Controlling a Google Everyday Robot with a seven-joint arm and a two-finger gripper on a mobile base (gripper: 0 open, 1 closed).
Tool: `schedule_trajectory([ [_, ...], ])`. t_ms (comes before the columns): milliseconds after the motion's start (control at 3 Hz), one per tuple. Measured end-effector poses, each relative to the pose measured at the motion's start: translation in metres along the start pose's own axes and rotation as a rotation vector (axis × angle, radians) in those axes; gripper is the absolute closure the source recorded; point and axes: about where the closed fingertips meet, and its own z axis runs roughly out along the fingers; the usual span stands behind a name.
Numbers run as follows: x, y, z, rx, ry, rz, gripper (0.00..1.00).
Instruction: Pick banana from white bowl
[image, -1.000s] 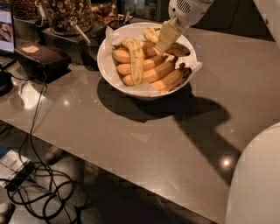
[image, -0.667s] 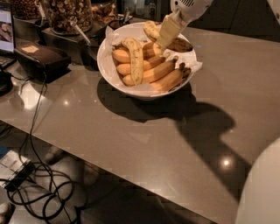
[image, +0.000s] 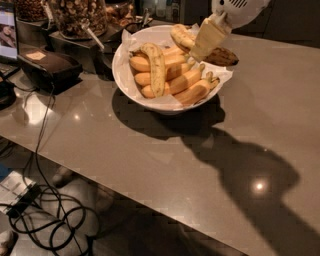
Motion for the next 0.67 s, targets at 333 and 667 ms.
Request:
schedule_trajectory([
  [333,-0.001,-0.001,0.0,0.001,-0.002,0.0,1.0],
  [667,0.003,0.025,0.009,-0.026,0.005,-0.038,1.0],
])
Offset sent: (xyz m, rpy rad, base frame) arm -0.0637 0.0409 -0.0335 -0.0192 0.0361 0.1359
